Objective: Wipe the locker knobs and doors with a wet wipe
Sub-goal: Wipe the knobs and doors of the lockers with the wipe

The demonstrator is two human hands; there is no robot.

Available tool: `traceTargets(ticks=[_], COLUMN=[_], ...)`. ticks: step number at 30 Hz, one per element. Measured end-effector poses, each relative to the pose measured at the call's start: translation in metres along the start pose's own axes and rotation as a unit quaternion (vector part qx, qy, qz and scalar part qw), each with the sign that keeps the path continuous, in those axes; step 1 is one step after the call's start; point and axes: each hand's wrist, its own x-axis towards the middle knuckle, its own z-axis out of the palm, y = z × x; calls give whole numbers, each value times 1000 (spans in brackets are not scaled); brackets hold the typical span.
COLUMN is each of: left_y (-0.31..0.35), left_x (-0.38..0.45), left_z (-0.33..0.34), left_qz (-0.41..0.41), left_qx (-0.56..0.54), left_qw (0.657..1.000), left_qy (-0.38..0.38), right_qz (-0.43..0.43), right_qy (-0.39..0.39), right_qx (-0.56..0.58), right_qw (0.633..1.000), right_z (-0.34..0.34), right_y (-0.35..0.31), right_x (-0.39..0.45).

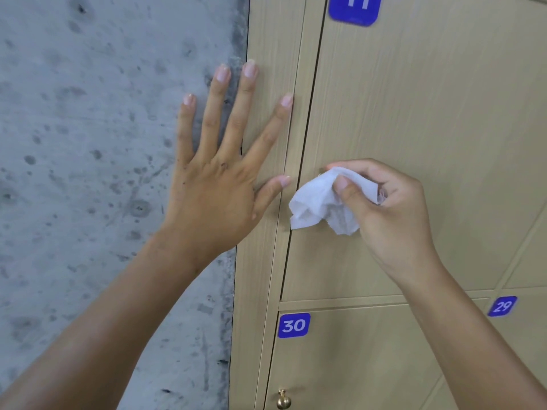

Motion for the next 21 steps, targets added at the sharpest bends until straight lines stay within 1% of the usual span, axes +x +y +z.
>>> traceTargets(ticks=[4,9,11,15,21], left_y=[-1,-2,-1,-2,-6], left_x=[0,0,-1,-1,-2], left_z=[0,1,1,2,-1], left_qz=[6,8,10,13,20], left_qx=[-4,-4,-4,0,-6], left_qw=[1000,1000,1000,1000,1000], left_qy=[2,7,10,13,20], right_qz=[8,13,13,1,9], right_qy=[-1,42,52,51,17], right_qx=[-3,-35,-27,-12,5], right_qw=[1000,998,998,999,1000], right_z=[3,11,13,10,4], right_y=[-1,-2,-4,-2,0], right_x=[-2,0,1,3,-3])
